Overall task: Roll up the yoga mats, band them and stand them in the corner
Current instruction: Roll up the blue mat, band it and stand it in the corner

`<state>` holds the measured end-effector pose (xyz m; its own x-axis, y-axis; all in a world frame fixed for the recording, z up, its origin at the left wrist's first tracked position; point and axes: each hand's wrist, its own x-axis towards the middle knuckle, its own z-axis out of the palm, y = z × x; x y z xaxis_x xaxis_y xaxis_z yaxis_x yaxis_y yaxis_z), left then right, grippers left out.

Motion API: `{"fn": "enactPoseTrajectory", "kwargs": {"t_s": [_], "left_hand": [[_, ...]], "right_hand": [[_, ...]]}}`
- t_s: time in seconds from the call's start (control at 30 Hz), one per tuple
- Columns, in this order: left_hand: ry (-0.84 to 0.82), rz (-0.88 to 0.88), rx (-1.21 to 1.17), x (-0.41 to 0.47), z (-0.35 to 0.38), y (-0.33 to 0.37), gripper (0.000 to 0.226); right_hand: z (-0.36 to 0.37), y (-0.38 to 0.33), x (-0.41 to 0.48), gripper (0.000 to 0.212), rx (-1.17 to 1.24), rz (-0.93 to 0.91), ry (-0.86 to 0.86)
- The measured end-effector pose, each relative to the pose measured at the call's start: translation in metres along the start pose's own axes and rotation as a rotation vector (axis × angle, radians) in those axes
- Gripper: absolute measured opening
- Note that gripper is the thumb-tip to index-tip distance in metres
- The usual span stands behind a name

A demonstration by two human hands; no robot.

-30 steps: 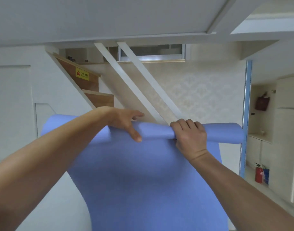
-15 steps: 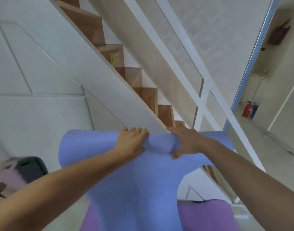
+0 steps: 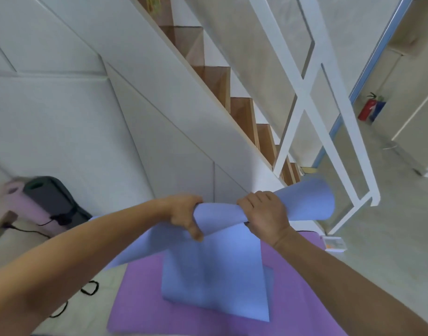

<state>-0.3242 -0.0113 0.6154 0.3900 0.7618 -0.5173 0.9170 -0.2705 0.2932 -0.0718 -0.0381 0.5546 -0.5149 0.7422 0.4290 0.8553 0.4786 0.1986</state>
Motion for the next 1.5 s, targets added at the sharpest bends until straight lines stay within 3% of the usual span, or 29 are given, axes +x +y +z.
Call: {"fn": "enactPoseTrajectory", "kwargs": {"t_s": [0.1, 0.17, 0.27, 0.3, 0.37, 0.5, 0.57, 0.67, 0.77, 0.9, 1.13, 1.37, 1.5], "left_hand": [[0.233, -0.013, 0.181, 0.003, 0.021, 0.000, 0.067], [0.519, 0.086, 0.334, 0.006, 0.036, -0.001, 0.061], [0.824, 0.219, 0.562, 0.005, 0.054, 0.001, 0.061], [0.852, 0.241, 0.593, 0.004, 0.060, 0.001, 0.066], [0.813, 0.273, 0.611, -0.001, 0.071, -0.003, 0.077], [0.367, 0.055, 0.316, -0.017, 0.077, -0.007, 0.082], [0.312, -0.028, 0.253, -0.018, 0.081, -0.008, 0.071], [0.521, -0.024, 0.428, -0.017, 0.088, -0.009, 0.065], [0.608, 0.016, 0.554, -0.015, 0.093, -0.011, 0.074], [0.690, 0.045, 0.619, -0.010, 0.050, -0.014, 0.054], [0.974, -0.052, 0.709, -0.015, -0.096, 0.009, 0.030], [1.044, -0.049, 0.803, -0.028, -0.173, 0.012, 0.048], [1.137, -0.108, 0.839, -0.056, -0.235, 0.030, 0.036]], "right_hand": [[-0.004, -0.001, -0.006, 0.070, 0.136, 0.097, -0.290], [-0.017, 0.001, -0.002, 0.088, 0.259, 0.176, -0.510], [-0.024, 0.001, 0.004, 0.084, 0.246, 0.184, -0.609], [-0.025, 0.001, 0.004, 0.078, 0.221, 0.177, -0.583], [-0.017, 0.001, -0.006, 0.071, 0.081, 0.110, -0.374], [0.007, -0.010, -0.036, 0.068, -0.127, 0.032, -0.060], [0.014, -0.018, -0.042, 0.067, -0.138, 0.045, -0.027], [0.019, -0.027, -0.044, 0.077, -0.125, 0.091, -0.061], [0.020, -0.028, -0.044, 0.086, -0.077, 0.120, -0.120], [0.004, -0.014, -0.011, 0.077, -0.078, 0.112, -0.115], [-0.062, 0.039, 0.102, 0.061, -0.212, 0.207, 0.104], [-0.107, 0.066, 0.165, 0.052, -0.323, 0.207, 0.217], [-0.159, 0.092, 0.213, 0.050, -0.457, 0.176, 0.376]]}}
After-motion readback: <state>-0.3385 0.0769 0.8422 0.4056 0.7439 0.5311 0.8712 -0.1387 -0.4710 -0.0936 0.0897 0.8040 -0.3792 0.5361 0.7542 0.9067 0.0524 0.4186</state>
